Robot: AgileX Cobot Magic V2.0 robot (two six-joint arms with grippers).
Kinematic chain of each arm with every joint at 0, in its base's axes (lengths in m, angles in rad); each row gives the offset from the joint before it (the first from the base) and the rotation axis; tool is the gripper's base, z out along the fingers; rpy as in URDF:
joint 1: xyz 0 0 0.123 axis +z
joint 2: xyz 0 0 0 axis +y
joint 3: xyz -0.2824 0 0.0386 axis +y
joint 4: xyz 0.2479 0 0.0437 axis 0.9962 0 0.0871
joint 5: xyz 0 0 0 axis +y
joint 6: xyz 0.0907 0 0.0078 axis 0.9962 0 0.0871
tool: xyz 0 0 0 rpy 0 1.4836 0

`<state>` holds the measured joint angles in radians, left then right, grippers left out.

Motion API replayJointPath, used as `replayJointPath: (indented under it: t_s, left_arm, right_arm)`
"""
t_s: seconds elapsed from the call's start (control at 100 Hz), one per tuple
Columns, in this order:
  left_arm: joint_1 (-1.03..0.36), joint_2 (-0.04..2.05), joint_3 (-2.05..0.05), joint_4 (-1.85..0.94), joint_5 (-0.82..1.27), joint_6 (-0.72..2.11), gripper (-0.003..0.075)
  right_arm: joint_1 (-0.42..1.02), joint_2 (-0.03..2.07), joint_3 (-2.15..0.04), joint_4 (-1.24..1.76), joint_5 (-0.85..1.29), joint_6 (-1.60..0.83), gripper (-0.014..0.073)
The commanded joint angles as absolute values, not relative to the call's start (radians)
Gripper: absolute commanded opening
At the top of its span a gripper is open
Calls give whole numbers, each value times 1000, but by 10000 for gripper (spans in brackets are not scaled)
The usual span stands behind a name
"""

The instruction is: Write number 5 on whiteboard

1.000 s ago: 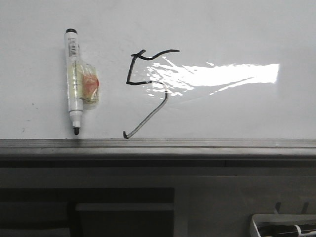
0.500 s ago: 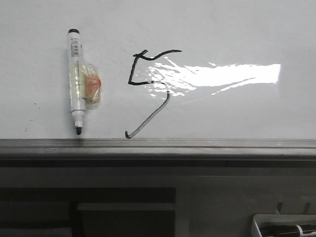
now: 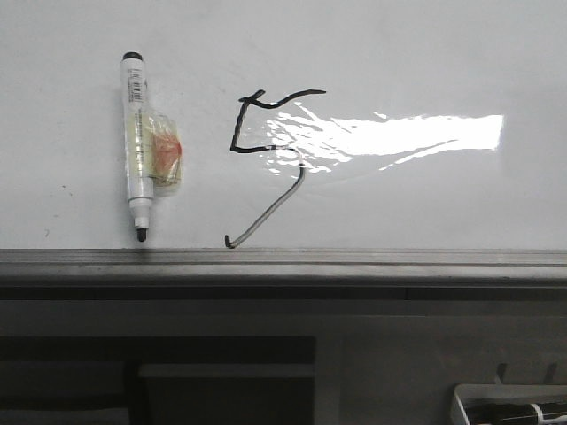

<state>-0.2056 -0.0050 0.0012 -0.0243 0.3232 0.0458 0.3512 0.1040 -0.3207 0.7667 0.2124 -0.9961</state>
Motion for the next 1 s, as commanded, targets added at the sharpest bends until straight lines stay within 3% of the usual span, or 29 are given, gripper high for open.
replayJointPath:
  t_s: [0.0, 0.99]
  left_arm:
    - [-203, -34, -16, -44, 286, 32, -20]
    - [-203, -34, 19, -47, 238, 32, -20]
  right_arm:
    - [345, 112, -346, 776, 146, -996, -61]
    - [345, 112, -343, 776, 144, -996, -61]
